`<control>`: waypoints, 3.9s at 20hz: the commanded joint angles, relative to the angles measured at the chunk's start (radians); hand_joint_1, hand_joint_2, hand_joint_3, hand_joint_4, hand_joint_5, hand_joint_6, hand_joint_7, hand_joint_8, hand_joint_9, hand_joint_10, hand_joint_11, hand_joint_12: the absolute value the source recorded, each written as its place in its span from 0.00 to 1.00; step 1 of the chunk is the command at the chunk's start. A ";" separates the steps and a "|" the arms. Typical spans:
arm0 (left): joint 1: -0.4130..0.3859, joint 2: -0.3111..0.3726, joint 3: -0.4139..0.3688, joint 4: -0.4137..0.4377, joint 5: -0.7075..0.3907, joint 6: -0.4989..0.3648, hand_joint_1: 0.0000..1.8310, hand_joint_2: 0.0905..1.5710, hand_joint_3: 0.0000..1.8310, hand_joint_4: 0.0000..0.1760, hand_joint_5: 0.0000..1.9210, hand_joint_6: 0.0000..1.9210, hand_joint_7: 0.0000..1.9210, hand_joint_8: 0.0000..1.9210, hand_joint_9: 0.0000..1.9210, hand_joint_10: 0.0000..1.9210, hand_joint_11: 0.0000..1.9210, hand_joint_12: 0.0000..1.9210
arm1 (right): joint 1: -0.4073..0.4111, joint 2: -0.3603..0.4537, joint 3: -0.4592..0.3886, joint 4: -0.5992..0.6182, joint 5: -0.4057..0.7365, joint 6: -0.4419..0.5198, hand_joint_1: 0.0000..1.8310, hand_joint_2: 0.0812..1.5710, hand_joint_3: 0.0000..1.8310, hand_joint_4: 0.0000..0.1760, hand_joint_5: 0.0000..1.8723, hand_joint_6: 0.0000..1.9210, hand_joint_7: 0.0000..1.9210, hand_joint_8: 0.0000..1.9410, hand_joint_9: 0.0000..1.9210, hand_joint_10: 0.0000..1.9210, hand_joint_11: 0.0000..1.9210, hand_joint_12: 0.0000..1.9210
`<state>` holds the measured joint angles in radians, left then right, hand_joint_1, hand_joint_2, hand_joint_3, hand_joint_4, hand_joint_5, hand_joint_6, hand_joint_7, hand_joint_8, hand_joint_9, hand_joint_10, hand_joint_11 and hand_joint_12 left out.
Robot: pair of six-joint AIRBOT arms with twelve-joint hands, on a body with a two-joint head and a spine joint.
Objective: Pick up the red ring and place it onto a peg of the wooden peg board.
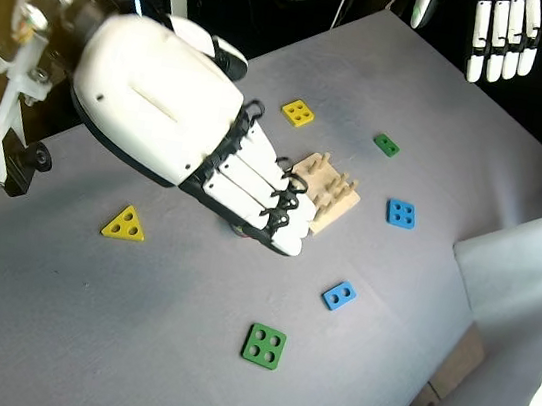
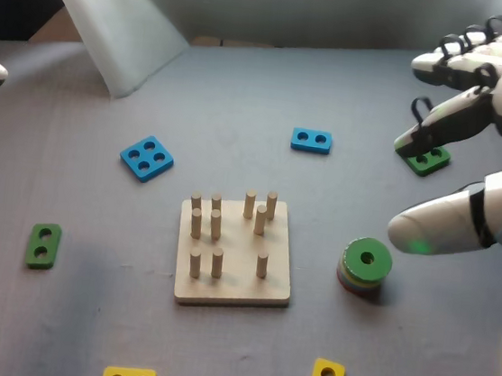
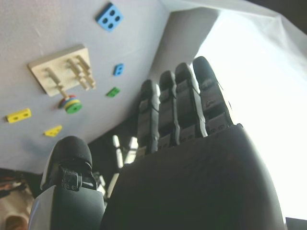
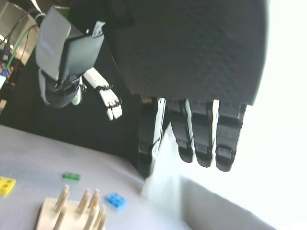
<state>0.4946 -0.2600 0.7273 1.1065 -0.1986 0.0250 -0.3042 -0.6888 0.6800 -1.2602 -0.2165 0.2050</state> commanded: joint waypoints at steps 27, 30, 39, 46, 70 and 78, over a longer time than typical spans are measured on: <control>0.002 -0.010 0.002 -0.008 -0.011 0.001 0.00 0.79 0.00 0.00 0.17 0.00 0.16 0.00 0.11 0.00 0.00 0.24 | -0.068 -0.298 0.108 -0.218 -0.162 0.009 0.50 0.50 0.00 1.00 0.44 0.02 0.04 0.00 0.00 0.00 0.00 0.00; 0.002 -0.017 0.013 -0.003 -0.011 0.001 0.00 0.79 0.00 0.00 0.17 0.00 0.16 0.00 0.11 0.00 0.00 0.23 | -0.080 -0.305 0.114 -0.218 -0.166 0.010 0.51 0.54 0.01 1.00 0.44 0.02 0.04 0.01 0.00 0.00 0.00 0.00; 0.002 -0.027 0.013 0.001 0.005 0.001 0.00 0.79 0.00 0.00 0.20 0.00 0.18 0.00 0.13 0.00 0.00 0.27 | -0.140 -0.355 0.164 -0.218 -0.165 0.026 0.51 0.55 0.01 1.00 0.44 0.01 0.02 0.00 0.00 0.00 0.00 0.00; 0.002 -0.026 0.011 0.002 0.005 0.001 0.00 0.79 0.00 0.00 0.20 0.00 0.19 0.00 0.14 0.00 0.00 0.29 | -0.159 -0.401 0.212 -0.218 -0.165 0.028 0.51 0.55 0.01 1.00 0.45 0.01 0.03 0.00 0.00 0.00 0.00 0.00; 0.002 -0.025 0.012 0.004 0.005 0.001 0.00 0.79 0.00 0.00 0.23 0.00 0.22 0.00 0.16 0.00 0.00 0.32 | -0.212 -0.431 0.234 -0.255 -0.163 0.027 0.48 0.52 0.00 1.00 0.43 0.00 0.09 0.00 0.00 0.00 0.00 0.00; 0.000 -0.023 0.016 0.005 0.005 0.001 0.00 0.79 0.00 0.00 0.24 0.00 0.23 0.00 0.17 0.00 0.00 0.32 | -0.228 -0.450 0.264 -0.265 -0.166 0.028 0.47 0.51 0.00 1.00 0.44 0.00 0.11 0.01 0.00 0.00 0.00 0.00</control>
<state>0.5037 -0.2840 0.7387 1.1198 -0.1677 0.0250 -0.5388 -1.1385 0.9436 -1.4906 -0.3779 0.2337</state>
